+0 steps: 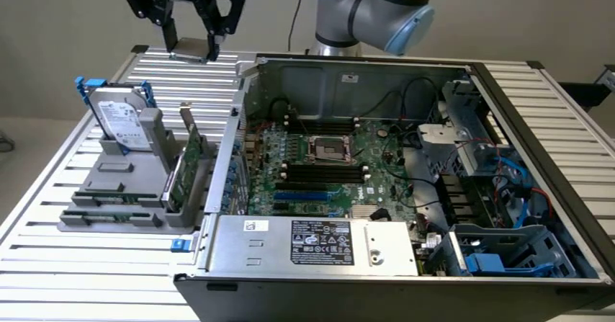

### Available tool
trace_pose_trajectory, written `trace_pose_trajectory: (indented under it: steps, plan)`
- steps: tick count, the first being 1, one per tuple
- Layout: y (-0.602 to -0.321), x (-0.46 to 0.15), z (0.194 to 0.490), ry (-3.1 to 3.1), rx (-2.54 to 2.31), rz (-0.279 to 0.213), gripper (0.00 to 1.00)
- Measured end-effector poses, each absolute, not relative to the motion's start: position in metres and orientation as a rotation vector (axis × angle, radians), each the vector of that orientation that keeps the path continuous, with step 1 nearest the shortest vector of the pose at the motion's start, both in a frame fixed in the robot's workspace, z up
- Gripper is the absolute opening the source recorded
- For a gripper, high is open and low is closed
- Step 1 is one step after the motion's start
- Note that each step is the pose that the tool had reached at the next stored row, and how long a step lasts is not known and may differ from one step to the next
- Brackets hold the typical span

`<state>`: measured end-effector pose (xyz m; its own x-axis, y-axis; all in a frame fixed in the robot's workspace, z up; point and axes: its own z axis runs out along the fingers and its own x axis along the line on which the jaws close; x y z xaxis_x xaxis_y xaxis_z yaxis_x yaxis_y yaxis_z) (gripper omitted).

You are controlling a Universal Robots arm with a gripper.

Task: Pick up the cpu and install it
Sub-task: 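Pick up the cpu and move it towards the insertion slot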

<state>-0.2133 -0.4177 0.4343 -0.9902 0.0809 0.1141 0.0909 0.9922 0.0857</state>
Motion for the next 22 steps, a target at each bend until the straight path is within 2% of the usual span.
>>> trace_pose_trajectory:
  steps: [22]
  plan:
    - [-0.416, -0.113, 0.436, -3.021, -0.131, -0.138, 0.55]
